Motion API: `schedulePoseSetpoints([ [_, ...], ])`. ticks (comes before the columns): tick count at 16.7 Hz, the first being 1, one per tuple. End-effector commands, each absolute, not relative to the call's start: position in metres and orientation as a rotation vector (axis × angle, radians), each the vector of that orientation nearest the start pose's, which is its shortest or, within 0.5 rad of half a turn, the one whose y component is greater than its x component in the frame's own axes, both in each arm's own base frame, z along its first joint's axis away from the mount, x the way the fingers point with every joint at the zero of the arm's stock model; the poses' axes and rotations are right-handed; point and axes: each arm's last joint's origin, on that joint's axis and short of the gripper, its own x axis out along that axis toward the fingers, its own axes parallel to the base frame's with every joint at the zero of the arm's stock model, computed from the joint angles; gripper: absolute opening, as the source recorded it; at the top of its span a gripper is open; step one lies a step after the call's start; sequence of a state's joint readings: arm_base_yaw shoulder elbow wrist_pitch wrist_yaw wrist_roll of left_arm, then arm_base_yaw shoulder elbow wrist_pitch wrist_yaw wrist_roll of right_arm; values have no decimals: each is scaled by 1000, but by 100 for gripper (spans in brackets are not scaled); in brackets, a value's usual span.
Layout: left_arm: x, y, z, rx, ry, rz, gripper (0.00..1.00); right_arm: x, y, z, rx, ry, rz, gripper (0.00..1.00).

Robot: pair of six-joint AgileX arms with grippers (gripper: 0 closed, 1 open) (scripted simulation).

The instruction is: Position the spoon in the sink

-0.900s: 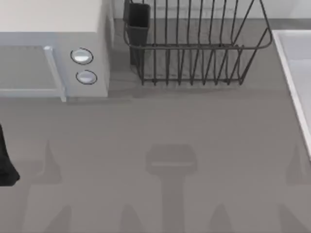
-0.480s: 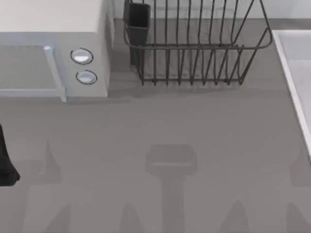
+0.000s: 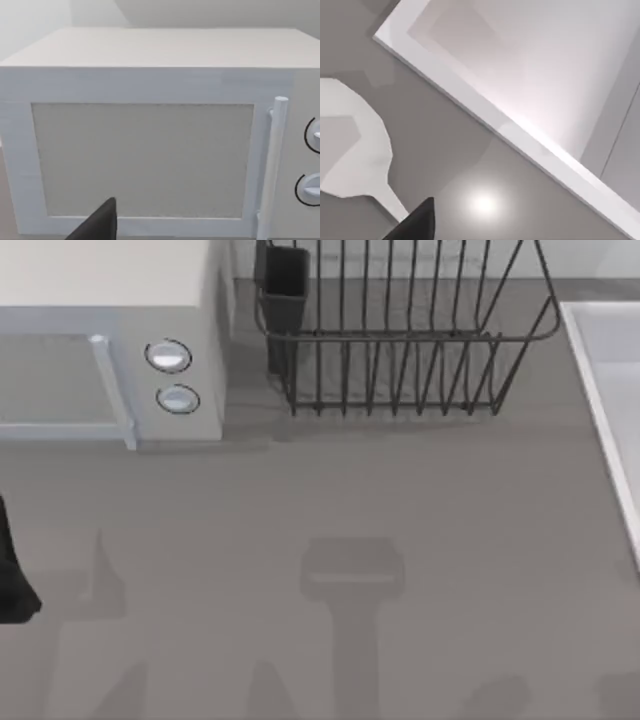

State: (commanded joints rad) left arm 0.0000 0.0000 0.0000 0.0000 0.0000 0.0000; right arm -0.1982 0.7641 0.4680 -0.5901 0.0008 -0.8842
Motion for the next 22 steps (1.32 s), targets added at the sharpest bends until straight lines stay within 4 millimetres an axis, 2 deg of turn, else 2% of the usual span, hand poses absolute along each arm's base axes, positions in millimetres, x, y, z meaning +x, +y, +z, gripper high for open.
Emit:
schedulePoseSetpoints([
  [5,106,-1,160,0,0,0,100,177,-53,193,-914,1233,608,100],
  [10,106,-1,160,0,0,0,100,200,-73,193,-966,1340,913,100],
  [18,106,-1,160,0,0,0,100,204,-76,192,-975,1346,968,100],
  [22,106,-1,160,0,0,0,100,207,-78,167,-970,1351,969,100],
])
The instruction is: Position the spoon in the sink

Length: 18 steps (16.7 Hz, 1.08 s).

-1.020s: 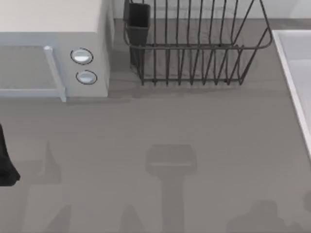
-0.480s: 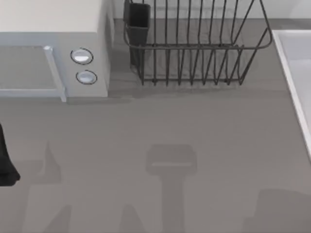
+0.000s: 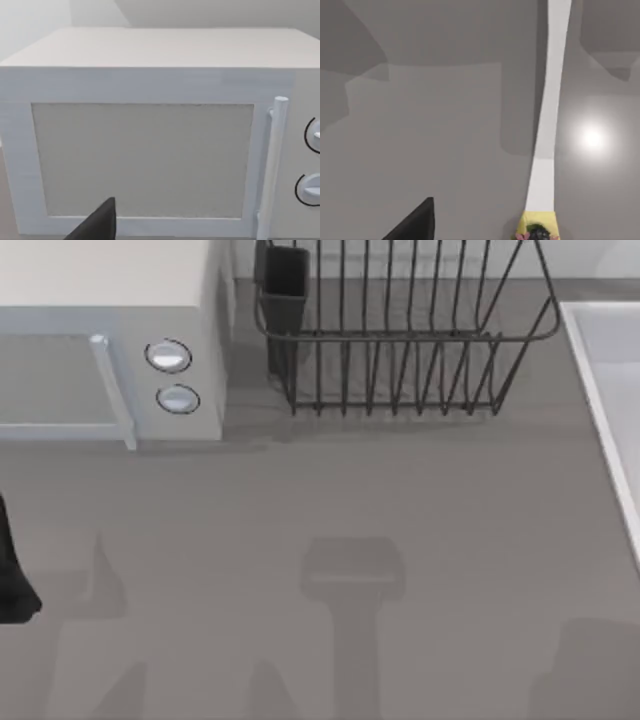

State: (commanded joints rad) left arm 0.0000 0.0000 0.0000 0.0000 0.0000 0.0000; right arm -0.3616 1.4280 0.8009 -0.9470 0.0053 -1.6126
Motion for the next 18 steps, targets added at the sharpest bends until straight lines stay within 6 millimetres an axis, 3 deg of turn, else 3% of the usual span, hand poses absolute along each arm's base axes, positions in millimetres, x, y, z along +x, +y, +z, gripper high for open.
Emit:
schedulePoseSetpoints([
  [6,106,-1,160,0,0,0,100,207,-78,104,-976,1345,963,100],
  [12,106,-1,160,0,0,0,100,204,-77,93,-972,1349,967,100],
  [18,106,-1,160,0,0,0,100,204,-77,93,-972,1349,967,55],
])
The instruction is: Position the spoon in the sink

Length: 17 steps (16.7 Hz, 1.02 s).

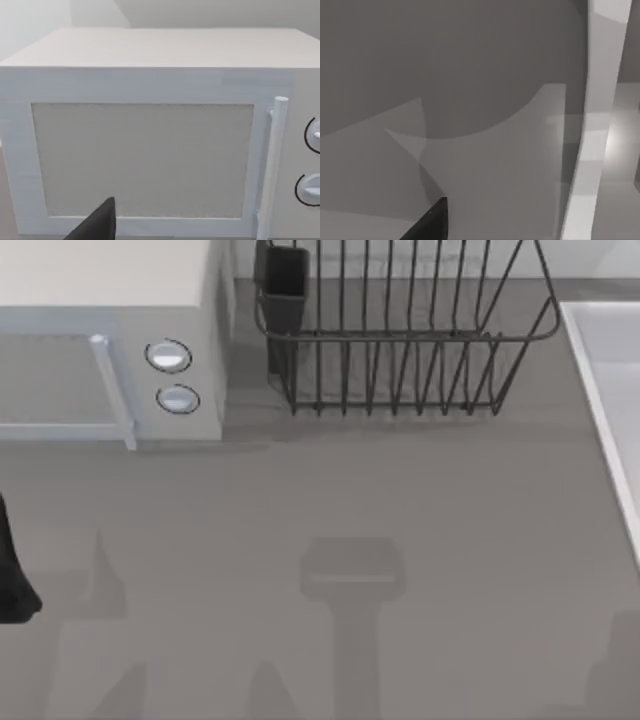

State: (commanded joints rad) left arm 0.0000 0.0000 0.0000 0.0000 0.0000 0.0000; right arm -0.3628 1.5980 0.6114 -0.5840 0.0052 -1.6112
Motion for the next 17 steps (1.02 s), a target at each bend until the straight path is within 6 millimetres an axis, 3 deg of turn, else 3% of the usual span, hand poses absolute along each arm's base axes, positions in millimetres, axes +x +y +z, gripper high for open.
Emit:
schedulePoseSetpoints([
  [7,106,-1,160,0,0,0,100,204,-77,93,-972,1349,967,2],
  [15,106,-1,160,0,0,0,100,204,-77,93,-972,1349,967,0],
  [16,106,-1,160,0,0,0,100,203,-76,115,-952,1374,934,0],
  [17,106,-1,160,0,0,0,100,204,-77,115,-953,1374,933,0],
])
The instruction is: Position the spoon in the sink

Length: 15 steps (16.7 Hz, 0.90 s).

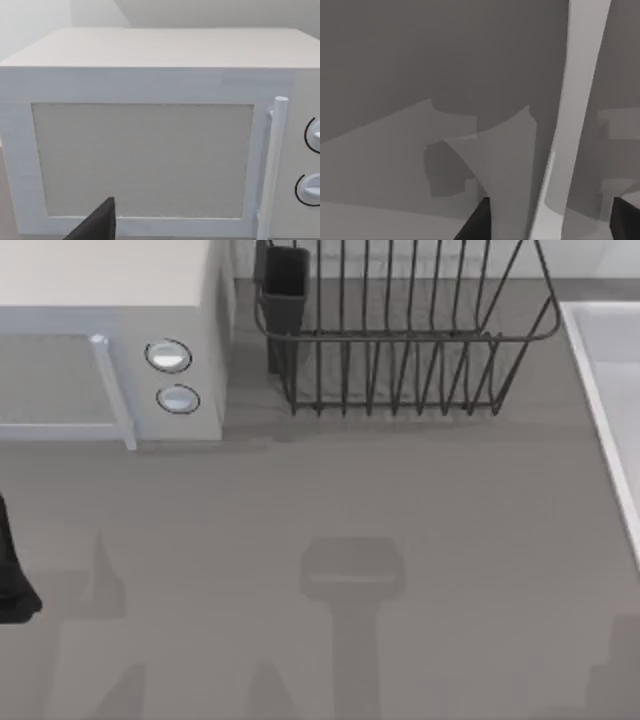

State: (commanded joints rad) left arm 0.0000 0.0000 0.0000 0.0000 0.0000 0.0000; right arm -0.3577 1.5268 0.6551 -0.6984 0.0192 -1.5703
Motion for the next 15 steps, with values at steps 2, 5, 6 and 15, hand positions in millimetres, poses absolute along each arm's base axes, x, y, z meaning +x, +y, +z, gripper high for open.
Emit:
schedulePoseSetpoints([
  [2,106,-1,160,0,0,0,100,207,-78,124,-960,1368,930,0],
  [5,106,-1,160,0,0,0,100,210,-79,151,-958,1373,942,0],
  [6,106,-1,160,0,0,0,100,209,-79,161,-948,1382,954,0],
  [15,106,-1,160,0,0,0,100,203,-76,215,-952,1374,934,0],
])
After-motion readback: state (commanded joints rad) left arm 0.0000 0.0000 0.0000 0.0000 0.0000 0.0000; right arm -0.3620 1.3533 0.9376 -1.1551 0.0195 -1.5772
